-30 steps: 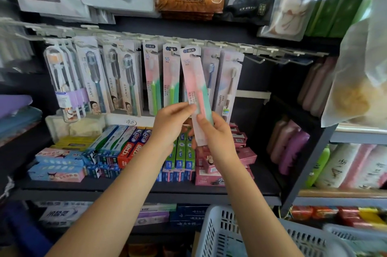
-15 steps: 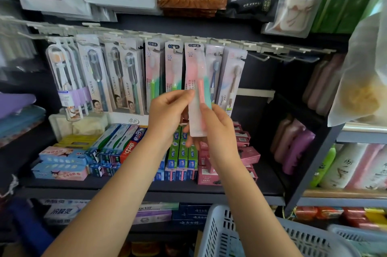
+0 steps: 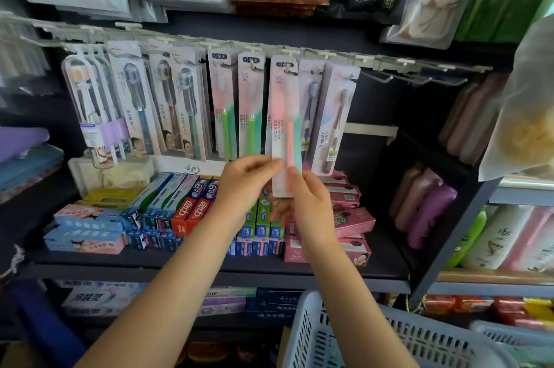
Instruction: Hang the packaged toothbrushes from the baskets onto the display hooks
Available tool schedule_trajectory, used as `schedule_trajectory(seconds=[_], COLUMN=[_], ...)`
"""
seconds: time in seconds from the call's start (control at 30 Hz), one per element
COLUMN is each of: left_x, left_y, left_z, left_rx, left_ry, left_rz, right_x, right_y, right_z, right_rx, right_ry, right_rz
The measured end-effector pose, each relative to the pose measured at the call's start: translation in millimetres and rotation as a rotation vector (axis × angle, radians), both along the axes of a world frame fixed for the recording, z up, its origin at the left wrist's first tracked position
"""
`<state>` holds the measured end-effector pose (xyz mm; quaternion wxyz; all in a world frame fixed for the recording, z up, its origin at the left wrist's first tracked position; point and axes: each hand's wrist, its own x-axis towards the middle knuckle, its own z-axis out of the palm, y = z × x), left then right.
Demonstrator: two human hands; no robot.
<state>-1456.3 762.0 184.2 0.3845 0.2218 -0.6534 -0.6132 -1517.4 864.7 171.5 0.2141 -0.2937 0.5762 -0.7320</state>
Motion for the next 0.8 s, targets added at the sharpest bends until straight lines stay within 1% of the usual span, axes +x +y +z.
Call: schedule_trajectory(seconds=[0.13,0.27,0.37,0.43,0.63,0.73,0.8], left_x=[2,-11,-27,-36,-53,-54,-50], left_y=[0,-14,-28,-36,-54,-61,-56], left_z=[-35,-42,-43,-43,-53,-74,-98], left_rx=[0.020,0.047,0.114,0.120,0.012,-0.079,-0.111], left_ry=[-0.074,-0.113,-0.091,-0.099,-0.156,-0.224,-0.291], left_rz=[0.026,0.078,0.113,0.137,0.122,0.144,0.131], right_x=[-3,-17,-31,-38,-53,-54,-52], right_y=[-9,-31,-52,-65,-74,-64,-49], right_z=[-27,-34,-37,-38,-45,-57,-74], right_rx=[0.088,0.153,0.196,0.215,0.245,0.304,0.377], right_ry=[-0.046,-0.062,-0.093,-0.117,-0.140,-0.123,-0.076], right_rz=[-0.047,-0.063,-0.077,-0.085,-0.082,-0.120,-0.149])
